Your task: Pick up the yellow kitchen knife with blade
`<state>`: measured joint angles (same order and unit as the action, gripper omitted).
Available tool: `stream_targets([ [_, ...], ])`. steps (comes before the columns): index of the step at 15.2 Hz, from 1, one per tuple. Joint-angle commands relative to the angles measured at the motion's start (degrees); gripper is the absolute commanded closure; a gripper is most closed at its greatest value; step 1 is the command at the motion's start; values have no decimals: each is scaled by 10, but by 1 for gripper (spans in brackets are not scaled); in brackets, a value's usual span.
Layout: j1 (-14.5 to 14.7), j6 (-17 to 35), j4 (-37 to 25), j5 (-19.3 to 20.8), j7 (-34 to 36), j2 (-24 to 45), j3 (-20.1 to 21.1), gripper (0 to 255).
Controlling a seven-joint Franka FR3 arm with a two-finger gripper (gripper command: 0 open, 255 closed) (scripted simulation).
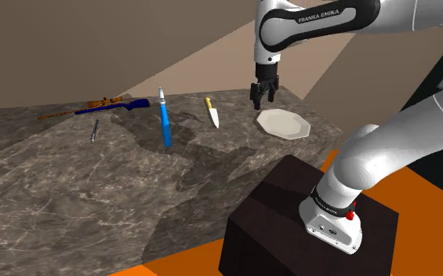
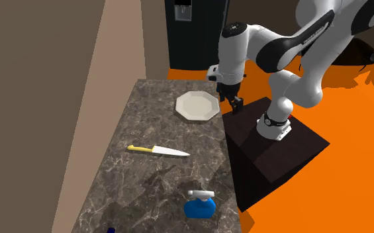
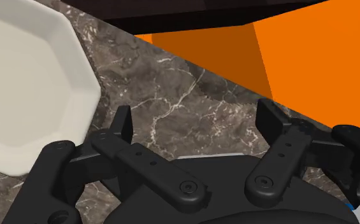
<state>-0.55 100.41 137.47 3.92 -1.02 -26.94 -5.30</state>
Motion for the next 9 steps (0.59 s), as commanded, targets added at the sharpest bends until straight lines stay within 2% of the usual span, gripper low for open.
stream_targets([
  [1, -1, 36, -11, -1, -3, 36, -6, 0],
  [9, -3, 151, -92, -20, -16, 197, -23, 0],
])
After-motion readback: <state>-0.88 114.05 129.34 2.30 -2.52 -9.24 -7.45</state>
